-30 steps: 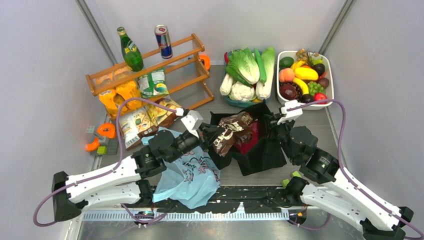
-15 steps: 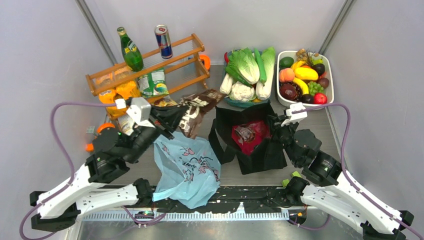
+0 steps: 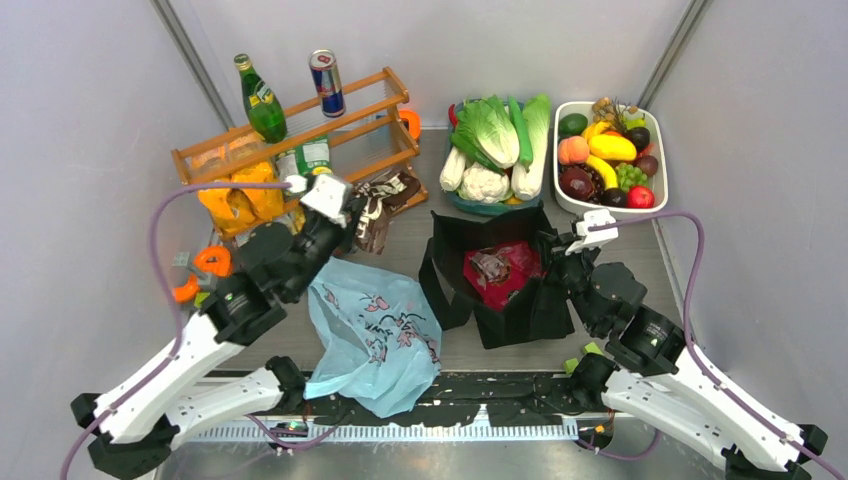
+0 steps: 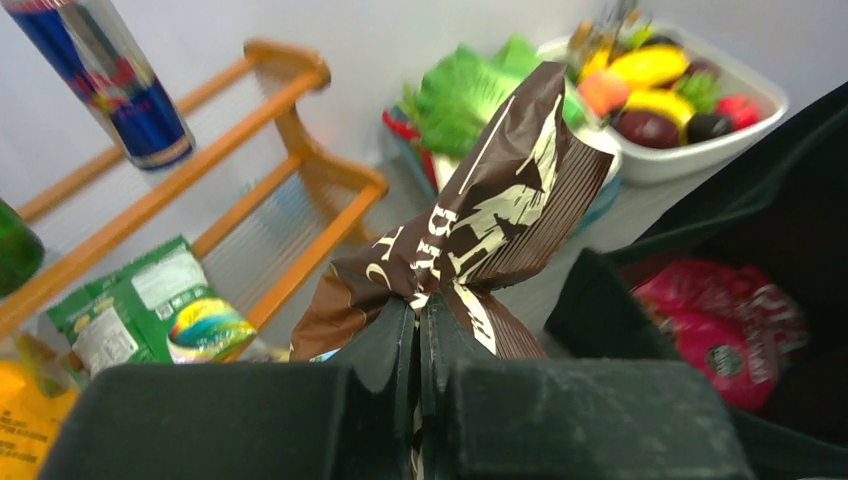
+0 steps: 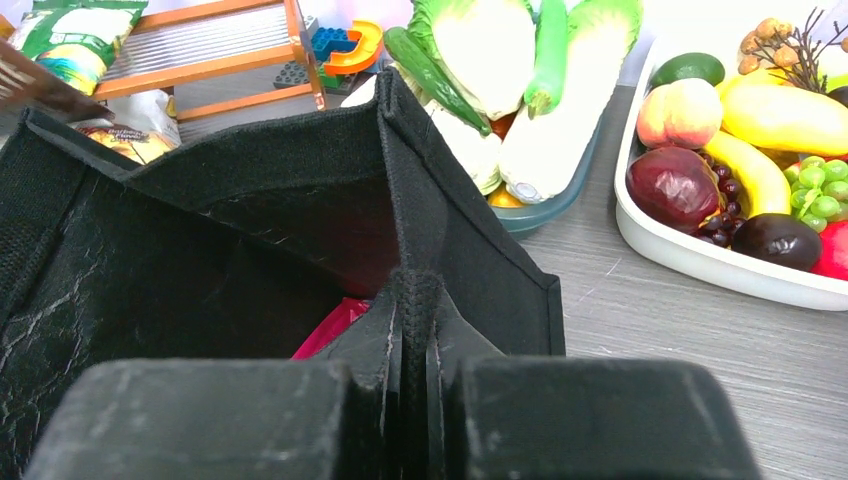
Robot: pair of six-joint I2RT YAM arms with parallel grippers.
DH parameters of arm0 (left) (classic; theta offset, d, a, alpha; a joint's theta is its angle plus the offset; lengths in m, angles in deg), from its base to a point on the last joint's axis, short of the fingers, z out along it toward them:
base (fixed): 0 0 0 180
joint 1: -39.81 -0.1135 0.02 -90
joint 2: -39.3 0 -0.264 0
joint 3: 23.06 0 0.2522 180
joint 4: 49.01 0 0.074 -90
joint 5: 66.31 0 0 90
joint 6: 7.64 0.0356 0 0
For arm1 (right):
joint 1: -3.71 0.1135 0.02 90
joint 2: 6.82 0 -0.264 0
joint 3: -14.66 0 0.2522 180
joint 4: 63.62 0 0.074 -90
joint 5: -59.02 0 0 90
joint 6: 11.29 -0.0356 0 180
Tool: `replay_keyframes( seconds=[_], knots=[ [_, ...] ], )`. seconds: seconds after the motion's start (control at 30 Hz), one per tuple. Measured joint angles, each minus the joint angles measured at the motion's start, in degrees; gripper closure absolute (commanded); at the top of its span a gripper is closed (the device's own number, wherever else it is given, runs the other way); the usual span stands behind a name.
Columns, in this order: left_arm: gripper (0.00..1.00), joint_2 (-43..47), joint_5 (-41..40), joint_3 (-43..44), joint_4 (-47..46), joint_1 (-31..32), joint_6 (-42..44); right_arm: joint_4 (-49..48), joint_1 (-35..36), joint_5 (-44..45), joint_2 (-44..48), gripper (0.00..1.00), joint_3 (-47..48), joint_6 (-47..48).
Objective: Untie the knot of the grocery bags and take out the mixed food
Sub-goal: Pick up the fake candies from the takeout bag, then place the fake candies on the shelf.
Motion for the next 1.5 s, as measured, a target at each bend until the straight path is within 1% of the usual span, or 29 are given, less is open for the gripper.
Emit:
replay_keyframes(
  seconds=[0.13,0.23,0.37,0.5,0.67,0.87,1.07,1.3,1.5],
  knots=[
    [1.0,-6.2,2.9,-2.3,-0.5,-4.9,0.7,0.0,0.0,0.3,1.7,0.95,-0.8,0.1],
    [1.0,-10.9,5.1,-4.4,-1.7,-6.8,1.7,0.5,0.0,1.1,3.5,0.95,-0.9,0.3],
    [1.0,-15.1,8.2,-5.6,-5.0,-7.5,3.5,1.7,0.0,2.1,5.2,0.95,-0.9,0.3],
    [1.0,-19.5,10.0,-5.7,-11.5,-7.8,7.3,2.3,0.0,2.7,6.0,0.95,-1.0,0.3],
    [1.0,-28.1,10.1,-6.0,-19.4,-8.3,13.8,2.9,0.0,3.5,7.3,0.95,-1.0,0.5],
    [1.0,-37.2,10.2,-5.9,-23.7,-10.9,19.4,3.5,0.0,4.1,8.0,0.95,-1.0,0.9],
    [1.0,-42.6,12.4,-2.3,-26.0,-13.1,22.0,3.6,0.0,4.7,8.2,0.95,-1.0,1.3],
    [1.0,-44.5,16.4,0.5,-28.6,-13.4,23.1,3.6,0.0,5.4,7.9,0.95,-1.0,1.7],
    [1.0,-47.8,16.5,3.1,-30.6,-13.7,28.8,3.4,0.0,5.6,6.6,0.95,-1.0,2.3]
  ],
)
